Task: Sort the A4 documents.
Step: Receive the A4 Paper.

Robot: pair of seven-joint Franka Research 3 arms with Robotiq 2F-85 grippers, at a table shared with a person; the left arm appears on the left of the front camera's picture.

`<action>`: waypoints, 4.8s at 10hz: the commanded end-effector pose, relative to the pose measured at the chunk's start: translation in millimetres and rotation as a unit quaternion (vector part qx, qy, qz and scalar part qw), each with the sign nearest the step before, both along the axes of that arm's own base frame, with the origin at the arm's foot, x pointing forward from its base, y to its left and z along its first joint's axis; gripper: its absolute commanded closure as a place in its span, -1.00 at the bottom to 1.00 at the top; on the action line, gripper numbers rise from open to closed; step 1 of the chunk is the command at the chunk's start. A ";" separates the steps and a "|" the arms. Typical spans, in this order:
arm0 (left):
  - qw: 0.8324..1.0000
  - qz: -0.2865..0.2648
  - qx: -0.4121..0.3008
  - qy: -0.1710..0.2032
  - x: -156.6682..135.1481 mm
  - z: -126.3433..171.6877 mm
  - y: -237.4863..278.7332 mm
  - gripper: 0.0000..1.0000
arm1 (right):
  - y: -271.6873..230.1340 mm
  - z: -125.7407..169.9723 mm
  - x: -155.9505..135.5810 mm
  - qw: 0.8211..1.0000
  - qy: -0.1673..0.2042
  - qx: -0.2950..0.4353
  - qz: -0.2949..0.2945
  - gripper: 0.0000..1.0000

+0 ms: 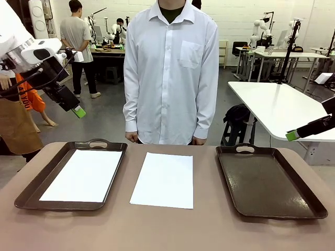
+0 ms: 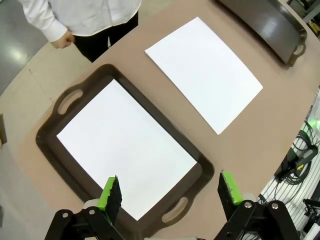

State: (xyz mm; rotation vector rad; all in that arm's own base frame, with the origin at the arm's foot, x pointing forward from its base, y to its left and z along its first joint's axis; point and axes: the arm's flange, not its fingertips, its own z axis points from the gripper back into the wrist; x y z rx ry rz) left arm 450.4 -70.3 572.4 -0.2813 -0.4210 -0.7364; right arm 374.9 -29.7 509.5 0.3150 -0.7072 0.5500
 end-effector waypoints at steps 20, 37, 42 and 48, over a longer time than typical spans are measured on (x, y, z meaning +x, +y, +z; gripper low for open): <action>0.998 0.025 -0.025 -0.049 -17.0 -28.5 -19.9 -1.00 | -1.1 -2.5 2.2 1.000 -0.001 0.008 0.006 -1.00; 0.998 0.025 -0.025 -0.049 -17.0 -28.5 -19.9 -1.00 | -1.1 -2.5 2.2 1.000 -0.001 0.008 0.006 -1.00; 0.998 0.025 -0.025 -0.049 -17.0 -28.5 -19.9 -1.00 | -1.1 -2.5 2.2 1.000 -0.001 0.008 0.006 -1.00; 0.998 0.025 -0.025 -0.049 -17.0 -28.5 -19.9 -1.00 | -1.1 -2.5 2.2 1.000 -0.001 0.008 0.006 -1.00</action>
